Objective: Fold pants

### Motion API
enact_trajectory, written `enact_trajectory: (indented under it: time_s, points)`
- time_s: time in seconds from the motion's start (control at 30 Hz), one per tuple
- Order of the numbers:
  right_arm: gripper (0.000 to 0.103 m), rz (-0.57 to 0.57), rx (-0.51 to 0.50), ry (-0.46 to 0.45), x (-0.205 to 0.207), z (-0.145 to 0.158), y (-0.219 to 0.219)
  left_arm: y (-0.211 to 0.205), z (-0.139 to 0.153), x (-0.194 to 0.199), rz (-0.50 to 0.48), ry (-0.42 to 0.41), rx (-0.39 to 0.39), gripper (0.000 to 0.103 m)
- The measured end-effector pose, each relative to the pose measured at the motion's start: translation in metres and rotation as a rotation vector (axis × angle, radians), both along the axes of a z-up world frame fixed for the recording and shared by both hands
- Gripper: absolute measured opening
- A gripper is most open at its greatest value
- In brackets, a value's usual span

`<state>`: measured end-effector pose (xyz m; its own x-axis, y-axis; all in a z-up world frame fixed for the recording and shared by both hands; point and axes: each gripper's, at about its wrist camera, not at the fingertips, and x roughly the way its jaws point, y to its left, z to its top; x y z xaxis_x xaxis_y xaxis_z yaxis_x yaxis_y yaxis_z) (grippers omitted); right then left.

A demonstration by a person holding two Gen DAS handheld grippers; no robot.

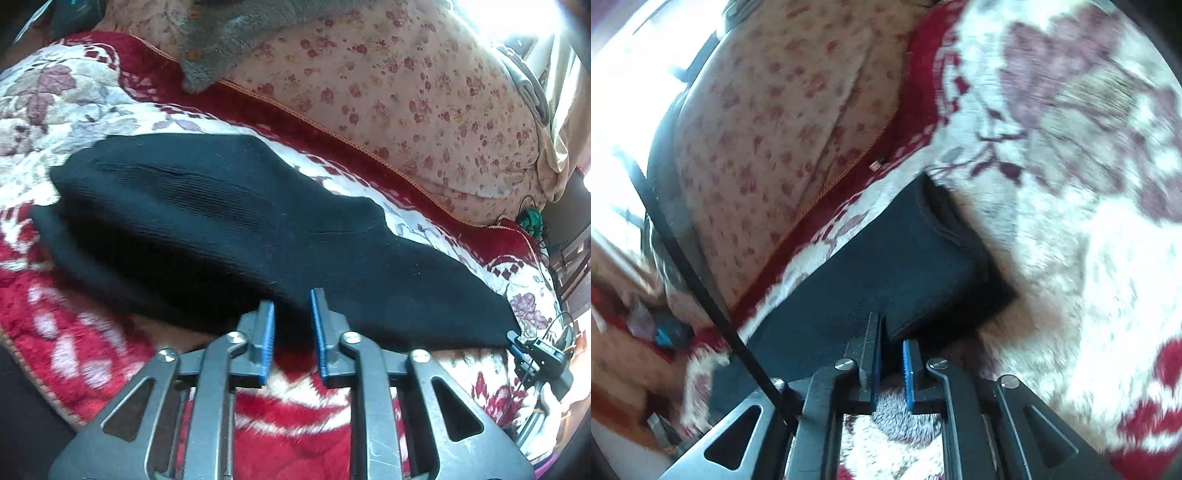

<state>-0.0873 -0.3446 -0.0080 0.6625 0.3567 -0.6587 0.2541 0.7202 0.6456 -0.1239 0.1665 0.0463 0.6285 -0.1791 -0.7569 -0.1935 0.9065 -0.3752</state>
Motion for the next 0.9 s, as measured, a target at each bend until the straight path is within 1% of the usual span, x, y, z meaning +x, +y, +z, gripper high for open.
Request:
enact_trajectory:
  time_s: [0.03, 0.07, 0.13, 0.17, 0.2, 0.23, 0.27, 0.37, 0.4, 0.47, 0.5, 0.63, 0.7, 0.8, 0.83, 0.9]
  points:
    - [0.016, -0.027, -0.022, 0.005, -0.004, 0.006, -0.002, 0.007, 0.006, -0.007, 0.012, -0.008, -0.009, 0.018]
    - [0.018, -0.043, -0.041, 0.005, -0.007, 0.011, -0.003, 0.011, 0.010, -0.012, 0.024, -0.017, -0.009, 0.018]
    - [0.020, -0.031, -0.076, -0.023, -0.012, 0.024, 0.001, 0.024, 0.022, -0.024, 0.061, -0.044, 0.009, 0.018]
    - [0.020, -0.014, -0.100, -0.036, -0.014, 0.031, 0.006, 0.029, 0.025, -0.028, 0.078, -0.049, 0.017, 0.025]
    - [0.020, 0.001, -0.118, -0.046, -0.015, 0.037, 0.012, 0.035, 0.029, -0.032, 0.090, -0.056, 0.019, 0.029]
    - [0.020, 0.025, -0.128, -0.061, -0.016, 0.043, 0.021, 0.045, 0.032, -0.037, 0.109, -0.065, 0.010, 0.040]
    - [0.020, 0.059, -0.128, -0.080, -0.015, 0.048, 0.030, 0.050, 0.034, -0.040, 0.125, -0.069, 0.003, 0.045]
    - [0.024, 0.205, -0.098, -0.119, -0.007, 0.057, 0.072, 0.072, 0.034, -0.045, 0.185, -0.067, 0.004, 0.046]
    - [0.026, 0.280, -0.069, -0.126, -0.002, 0.057, 0.094, 0.077, 0.032, -0.046, 0.195, -0.058, 0.006, 0.046]
    - [0.026, 0.400, -0.002, -0.130, 0.006, 0.055, 0.131, 0.089, 0.027, -0.045, 0.225, -0.029, -0.005, 0.046]
    - [0.026, 0.479, 0.053, -0.123, 0.011, 0.052, 0.157, 0.093, 0.025, -0.045, 0.235, -0.021, -0.012, 0.046]
    - [0.027, 0.691, 0.256, -0.057, 0.027, 0.036, 0.244, 0.112, 0.019, -0.042, 0.283, -0.005, -0.040, 0.046]
    - [0.028, 0.773, 0.312, -0.024, 0.030, 0.030, 0.288, 0.121, 0.017, -0.039, 0.301, -0.007, -0.064, 0.046]
    - [0.031, 0.853, 0.367, 0.012, 0.032, 0.024, 0.342, 0.132, 0.014, -0.033, 0.321, -0.005, -0.082, 0.045]
    - [0.033, 0.863, 0.380, 0.024, 0.035, 0.022, 0.357, 0.137, 0.012, -0.030, 0.333, -0.002, -0.100, 0.045]
    - [0.034, 0.869, 0.387, 0.038, 0.033, 0.017, 0.384, 0.145, 0.007, -0.026, 0.346, 0.002, -0.138, 0.045]
